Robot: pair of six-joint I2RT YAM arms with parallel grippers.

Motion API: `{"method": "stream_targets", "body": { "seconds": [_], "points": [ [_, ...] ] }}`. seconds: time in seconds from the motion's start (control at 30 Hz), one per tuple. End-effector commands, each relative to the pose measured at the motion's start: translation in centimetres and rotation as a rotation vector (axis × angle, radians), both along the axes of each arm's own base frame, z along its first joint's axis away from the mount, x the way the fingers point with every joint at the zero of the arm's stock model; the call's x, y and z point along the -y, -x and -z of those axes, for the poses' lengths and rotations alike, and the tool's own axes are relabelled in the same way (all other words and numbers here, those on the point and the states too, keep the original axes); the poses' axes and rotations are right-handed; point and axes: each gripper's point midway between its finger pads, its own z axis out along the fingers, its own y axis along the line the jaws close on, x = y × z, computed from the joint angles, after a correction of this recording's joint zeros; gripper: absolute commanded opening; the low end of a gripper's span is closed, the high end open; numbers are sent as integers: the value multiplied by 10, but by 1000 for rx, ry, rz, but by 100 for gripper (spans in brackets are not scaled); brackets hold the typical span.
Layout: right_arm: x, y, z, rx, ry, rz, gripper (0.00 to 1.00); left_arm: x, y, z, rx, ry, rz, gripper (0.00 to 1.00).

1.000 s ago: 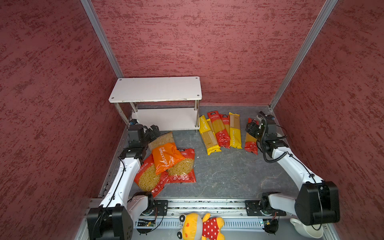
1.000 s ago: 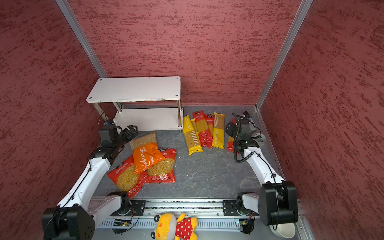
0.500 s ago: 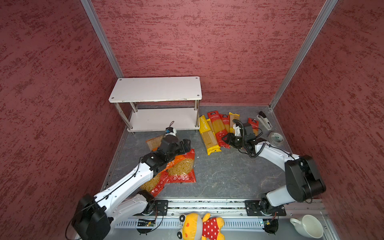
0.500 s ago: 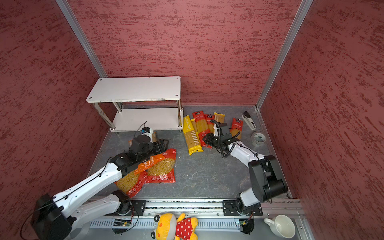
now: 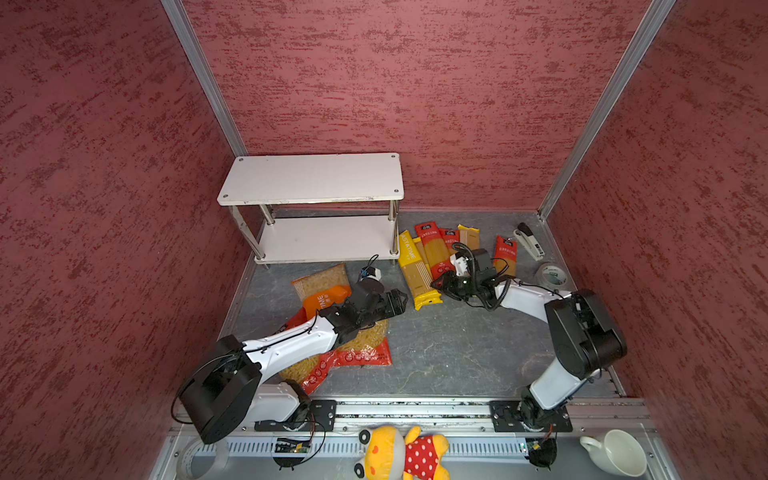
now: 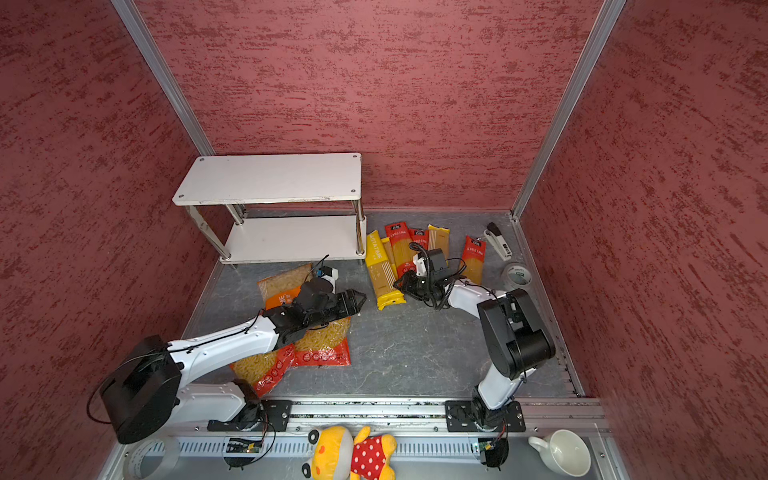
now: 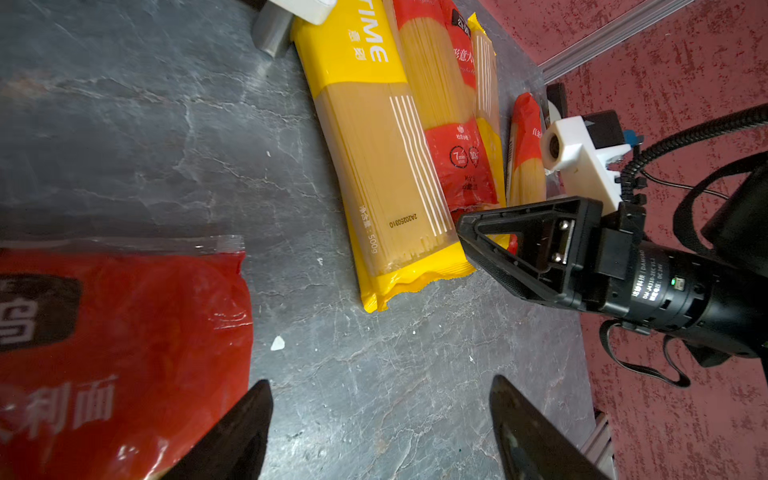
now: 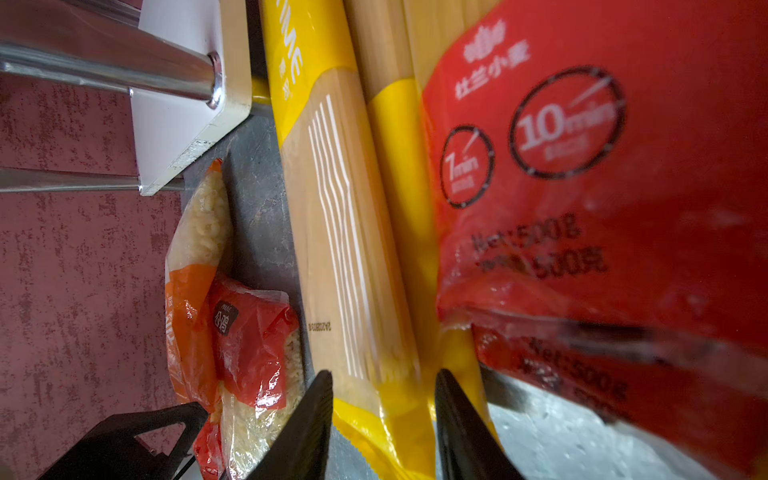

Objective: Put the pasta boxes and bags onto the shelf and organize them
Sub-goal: 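Reach both grippers toward the yellow PASTATIME spaghetti pack from opposite ends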

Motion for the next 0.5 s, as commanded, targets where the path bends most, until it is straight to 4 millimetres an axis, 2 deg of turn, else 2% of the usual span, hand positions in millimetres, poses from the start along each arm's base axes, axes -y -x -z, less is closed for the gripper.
{"method": "stream_targets", "body": {
  "seconds": [0.0, 0.13, 0.3, 0.4, 0.47],
  "points": [
    [-15, -3, -6, 16, -36, -31, 38, 8, -3, -9, 9, 63, 13, 81],
    [-16, 1, -2, 5, -29, -32, 22, 6, -3, -4, -5, 62, 13, 79],
    [-14, 17, -8, -17, -49, -36, 6, 8, -8, -1, -29, 97, 30, 75],
    [-10, 38, -11, -59, -85, -22, 4, 13, -12, 2, -35, 119, 46, 73],
    [-10, 62, -7, -112, -122, -14, 0, 19, -12, 4, -41, 139, 64, 71]
  ]
}}
